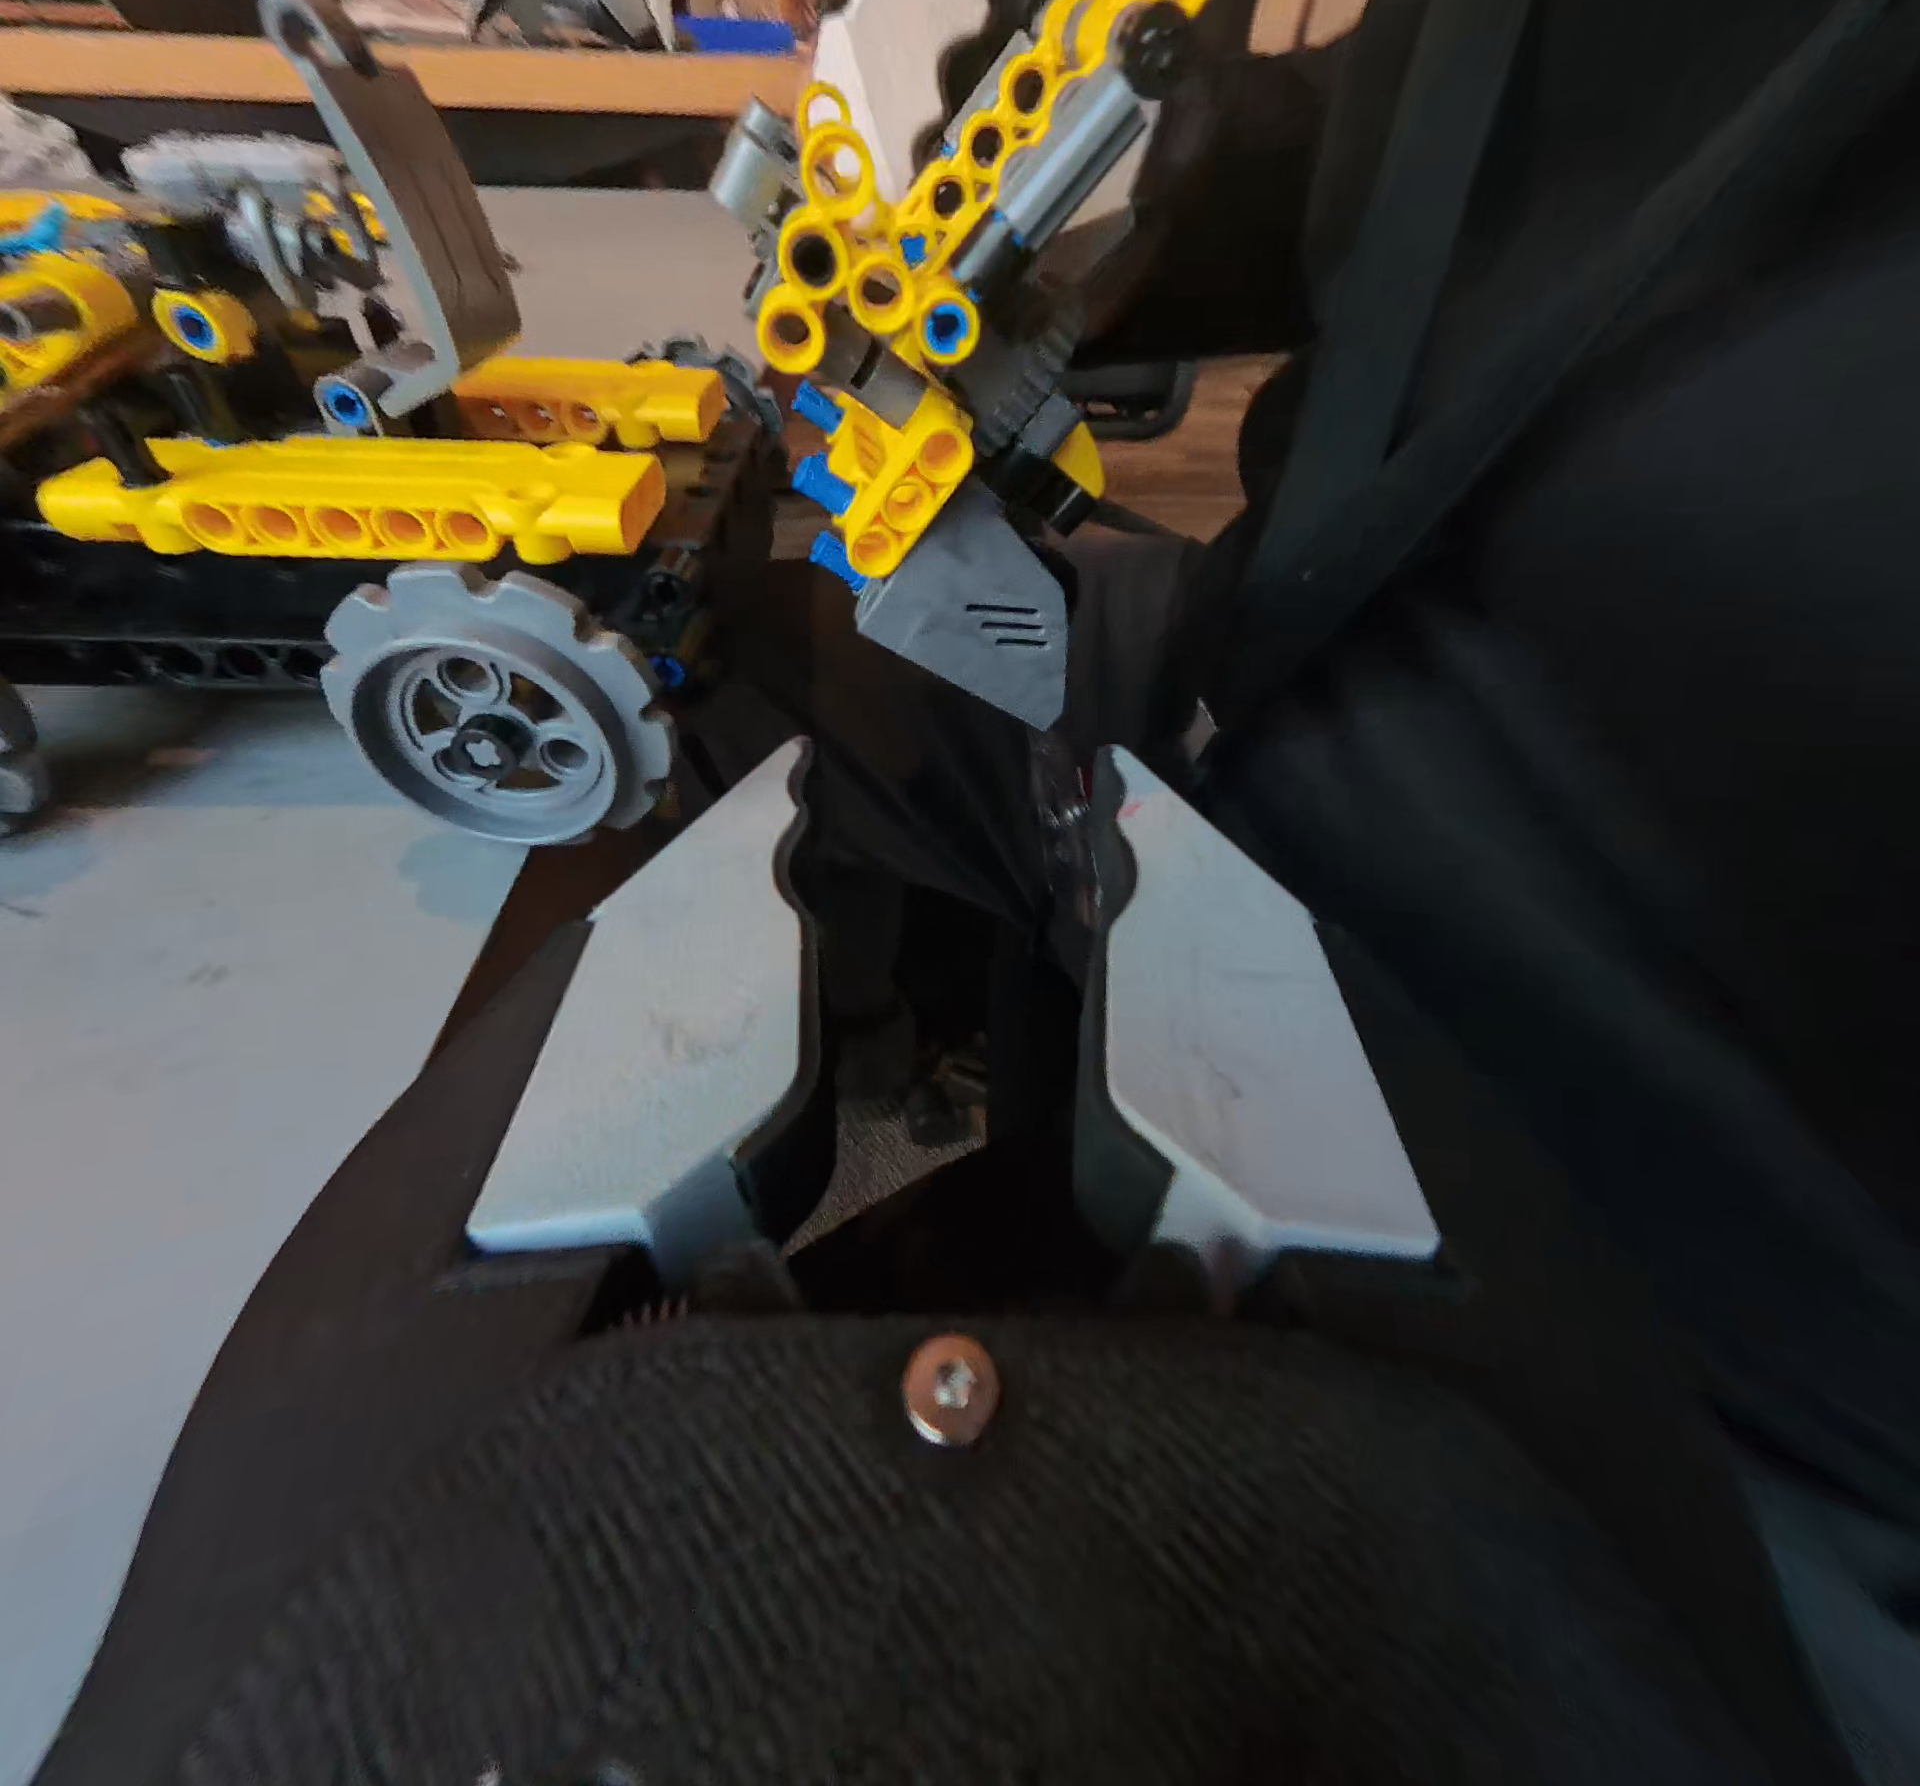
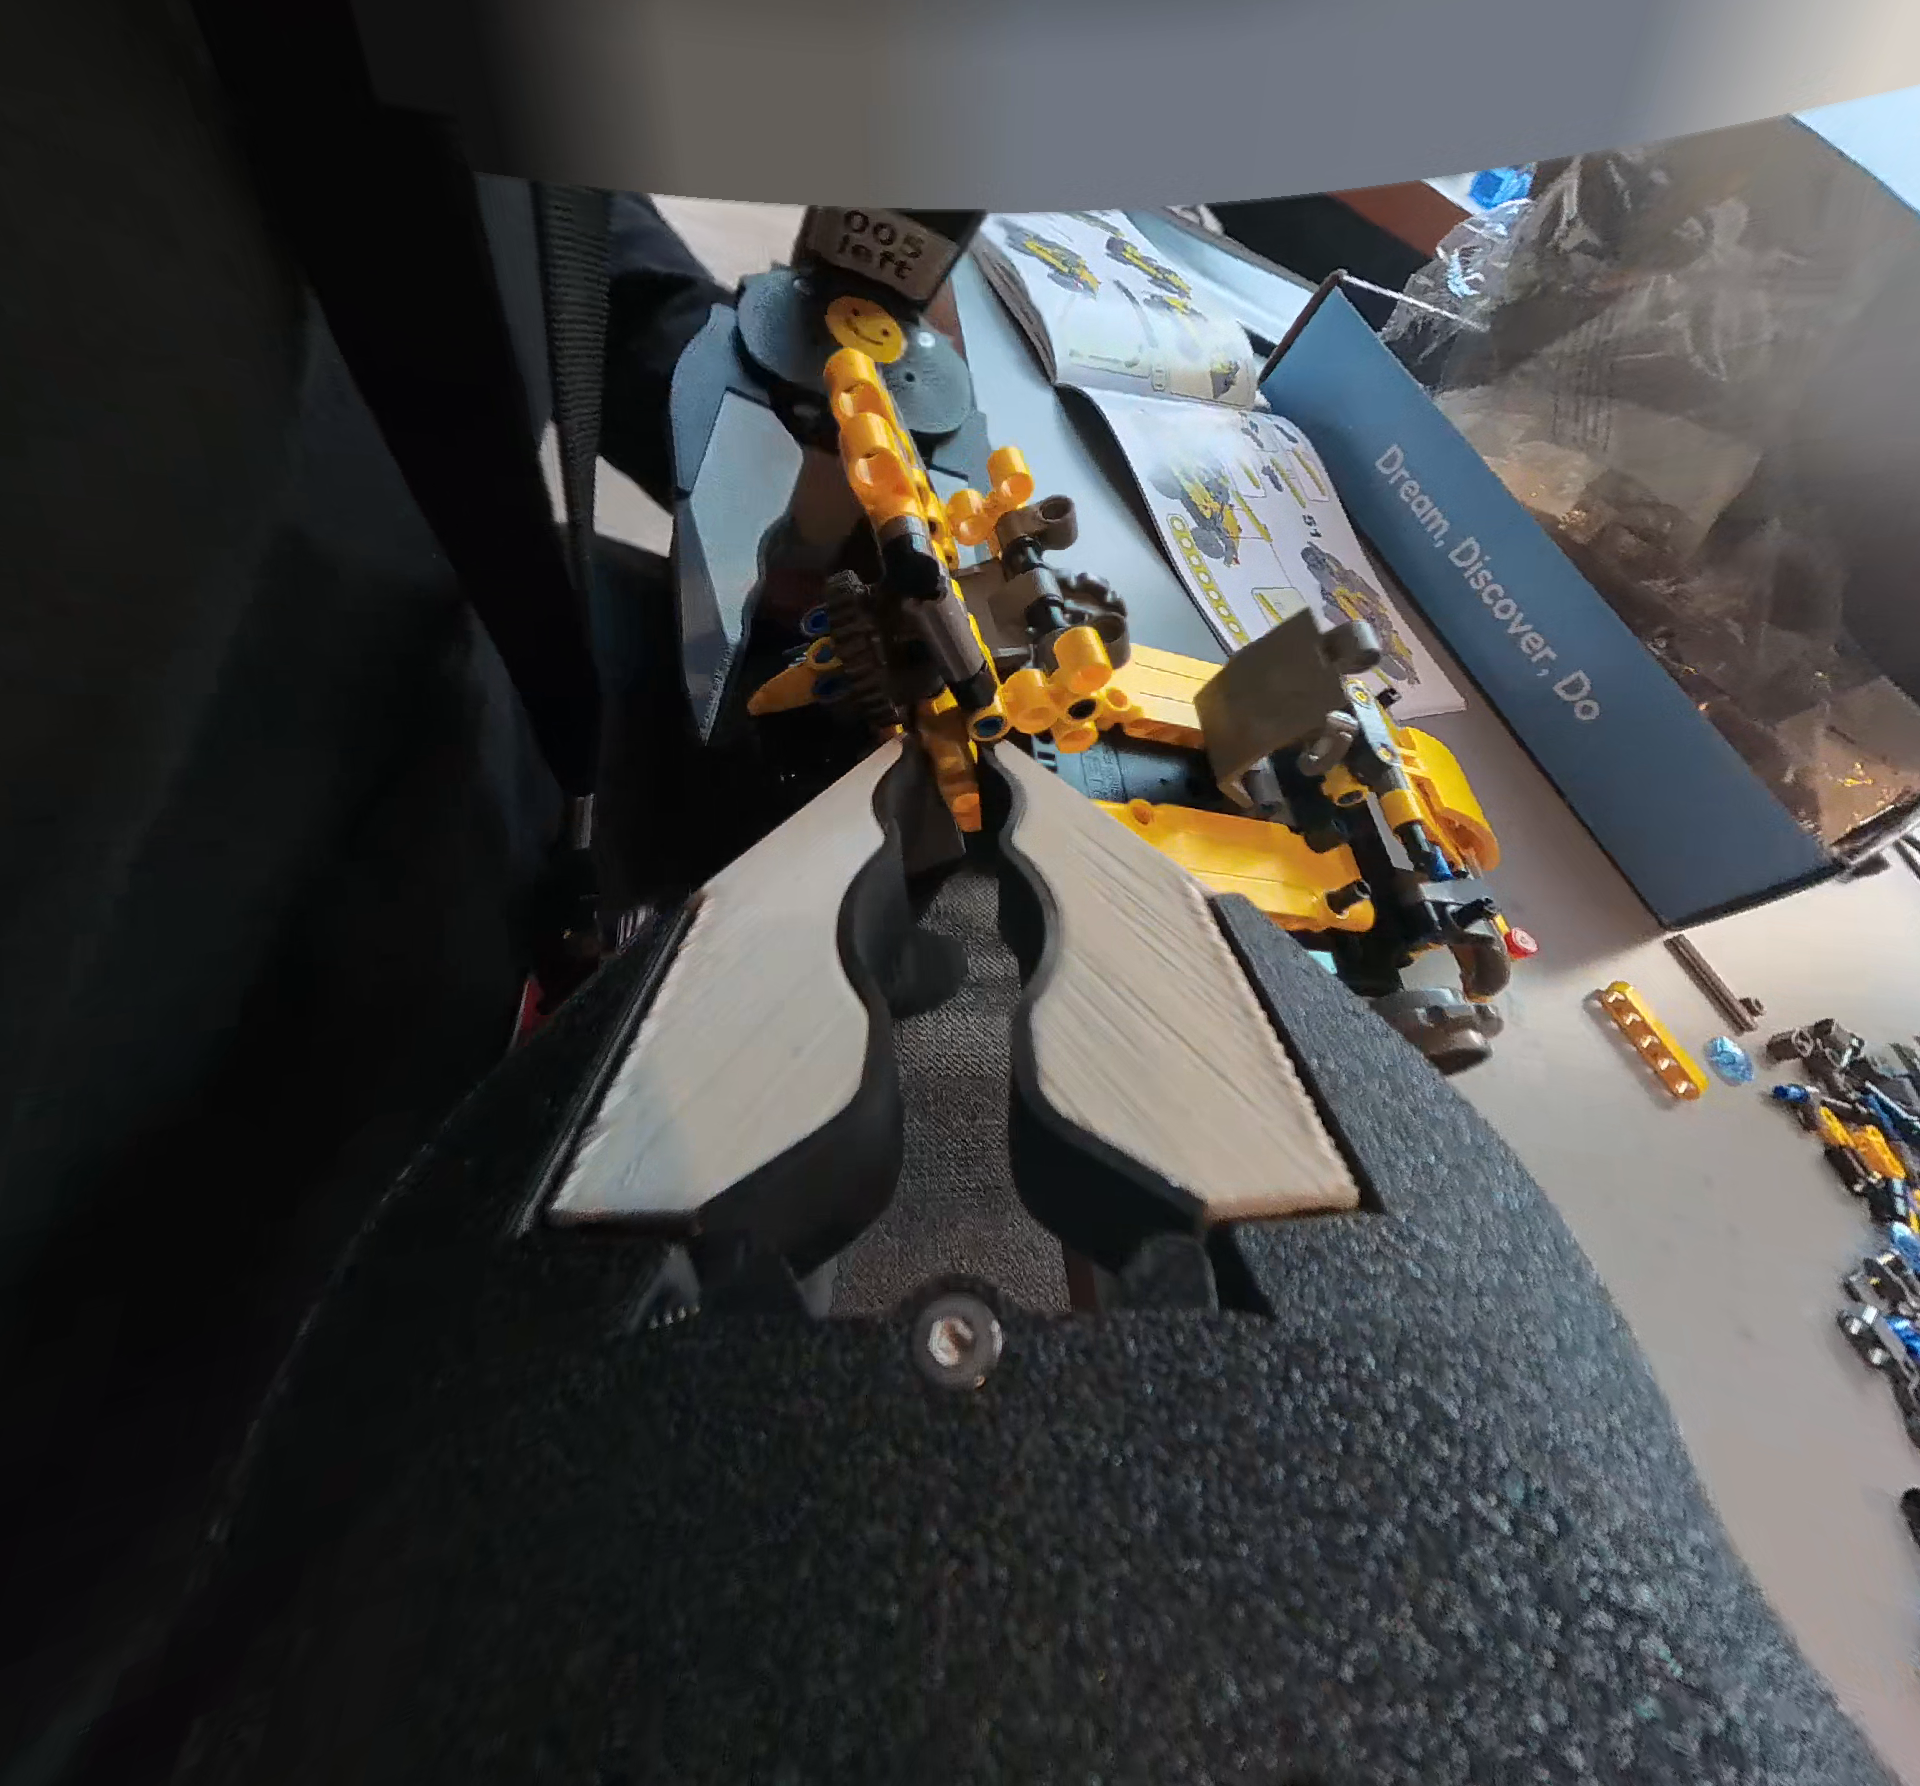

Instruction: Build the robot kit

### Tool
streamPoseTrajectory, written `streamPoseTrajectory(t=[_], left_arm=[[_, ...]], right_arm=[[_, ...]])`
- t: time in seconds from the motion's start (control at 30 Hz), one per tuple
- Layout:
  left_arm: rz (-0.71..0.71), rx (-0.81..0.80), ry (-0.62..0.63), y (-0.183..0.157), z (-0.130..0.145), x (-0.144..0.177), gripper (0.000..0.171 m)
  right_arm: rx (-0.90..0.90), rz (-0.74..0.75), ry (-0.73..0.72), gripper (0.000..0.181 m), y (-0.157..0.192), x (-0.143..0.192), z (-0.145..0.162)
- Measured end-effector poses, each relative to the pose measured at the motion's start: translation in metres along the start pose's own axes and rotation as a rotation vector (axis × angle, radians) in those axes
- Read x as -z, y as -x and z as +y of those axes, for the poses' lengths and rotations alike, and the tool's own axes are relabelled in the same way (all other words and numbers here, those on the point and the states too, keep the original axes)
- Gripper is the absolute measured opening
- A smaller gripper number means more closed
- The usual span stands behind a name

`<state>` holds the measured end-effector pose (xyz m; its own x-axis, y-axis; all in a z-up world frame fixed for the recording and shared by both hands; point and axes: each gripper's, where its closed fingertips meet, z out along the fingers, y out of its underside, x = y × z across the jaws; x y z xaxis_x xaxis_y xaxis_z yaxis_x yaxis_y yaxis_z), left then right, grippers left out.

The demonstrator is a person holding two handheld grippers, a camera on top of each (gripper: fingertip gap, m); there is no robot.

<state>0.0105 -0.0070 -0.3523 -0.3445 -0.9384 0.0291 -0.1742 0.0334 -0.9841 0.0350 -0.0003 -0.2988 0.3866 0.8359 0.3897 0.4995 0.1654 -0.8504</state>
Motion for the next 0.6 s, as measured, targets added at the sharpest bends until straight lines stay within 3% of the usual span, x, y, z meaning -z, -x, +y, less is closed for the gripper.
streamPoseTrajectory(t=[0.1,0.3,0.6], left_arm=[[-0.077,0.005,-0.065,0.004,-0.009,0.001,0.055],[-0.057,0.065,-0.071,0.001,-0.009,-0.003,0.055],[-0.068,0.102,-0.075,0.007,-0.008,-0.007,0.053]], right_arm=[[-0.06,0.0,-0.057,0.007,-0.004,0.005,-0.004],[-0.276,-0.024,-0.216,0.008,-0.016,0.013,-0.007],[-0.313,-0.045,-0.171,0.008,-0.01,0.002,0.009]])
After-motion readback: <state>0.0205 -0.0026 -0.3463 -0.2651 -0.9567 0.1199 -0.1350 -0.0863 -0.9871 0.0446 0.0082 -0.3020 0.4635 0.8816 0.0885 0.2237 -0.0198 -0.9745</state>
